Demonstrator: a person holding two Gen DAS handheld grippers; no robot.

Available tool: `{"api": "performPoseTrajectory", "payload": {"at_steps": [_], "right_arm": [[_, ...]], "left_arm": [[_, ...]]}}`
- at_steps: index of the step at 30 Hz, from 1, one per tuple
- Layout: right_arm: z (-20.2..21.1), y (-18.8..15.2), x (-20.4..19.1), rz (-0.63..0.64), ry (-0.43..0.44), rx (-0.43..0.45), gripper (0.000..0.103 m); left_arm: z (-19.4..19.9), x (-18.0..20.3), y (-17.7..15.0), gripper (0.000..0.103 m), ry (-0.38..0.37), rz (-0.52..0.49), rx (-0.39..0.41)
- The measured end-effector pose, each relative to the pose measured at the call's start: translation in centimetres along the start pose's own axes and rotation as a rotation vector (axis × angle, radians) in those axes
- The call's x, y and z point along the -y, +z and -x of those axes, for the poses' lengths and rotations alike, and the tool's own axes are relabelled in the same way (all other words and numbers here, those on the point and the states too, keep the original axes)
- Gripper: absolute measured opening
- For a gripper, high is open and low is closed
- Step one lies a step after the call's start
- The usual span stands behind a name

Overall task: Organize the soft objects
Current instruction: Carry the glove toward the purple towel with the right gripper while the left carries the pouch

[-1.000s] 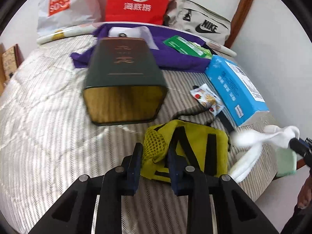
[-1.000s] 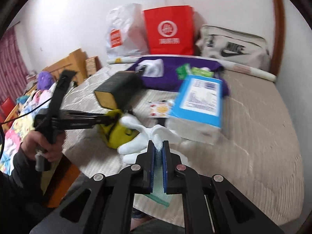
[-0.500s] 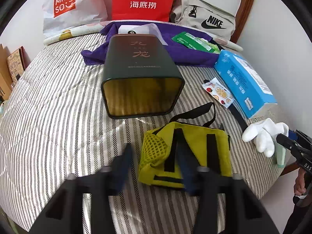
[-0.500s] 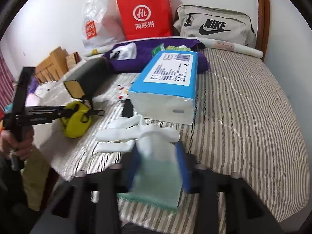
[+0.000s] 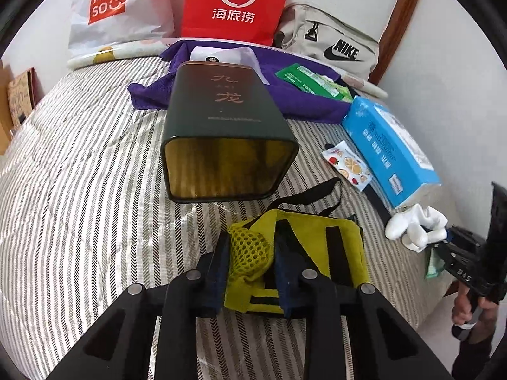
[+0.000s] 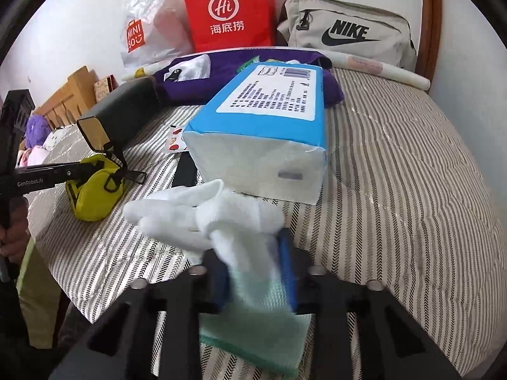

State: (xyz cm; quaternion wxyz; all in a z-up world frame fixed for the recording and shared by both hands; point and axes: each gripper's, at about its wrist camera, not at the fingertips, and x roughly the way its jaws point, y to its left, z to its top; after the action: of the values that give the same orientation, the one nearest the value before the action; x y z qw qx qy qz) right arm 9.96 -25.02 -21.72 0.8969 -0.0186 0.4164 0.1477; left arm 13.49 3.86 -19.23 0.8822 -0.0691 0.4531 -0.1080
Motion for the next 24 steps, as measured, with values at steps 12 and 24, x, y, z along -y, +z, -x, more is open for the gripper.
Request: {"api": "performPoseTrajectory", "payload": {"at_steps": [12, 24], "right_arm": [[3.3, 0.7, -0.7, 0.009, 0.072, 0.038, 0.013], [7.7, 4.2, -1.2, 0.024, 0.168, 0.140, 0.013]], "left_arm": [[3.4, 0.4, 0.0, 0.024, -0.033, 0.000, 0.049], [6.5, 0.4, 2.6, 0.024, -0.026, 0.020, 0.105]]}}
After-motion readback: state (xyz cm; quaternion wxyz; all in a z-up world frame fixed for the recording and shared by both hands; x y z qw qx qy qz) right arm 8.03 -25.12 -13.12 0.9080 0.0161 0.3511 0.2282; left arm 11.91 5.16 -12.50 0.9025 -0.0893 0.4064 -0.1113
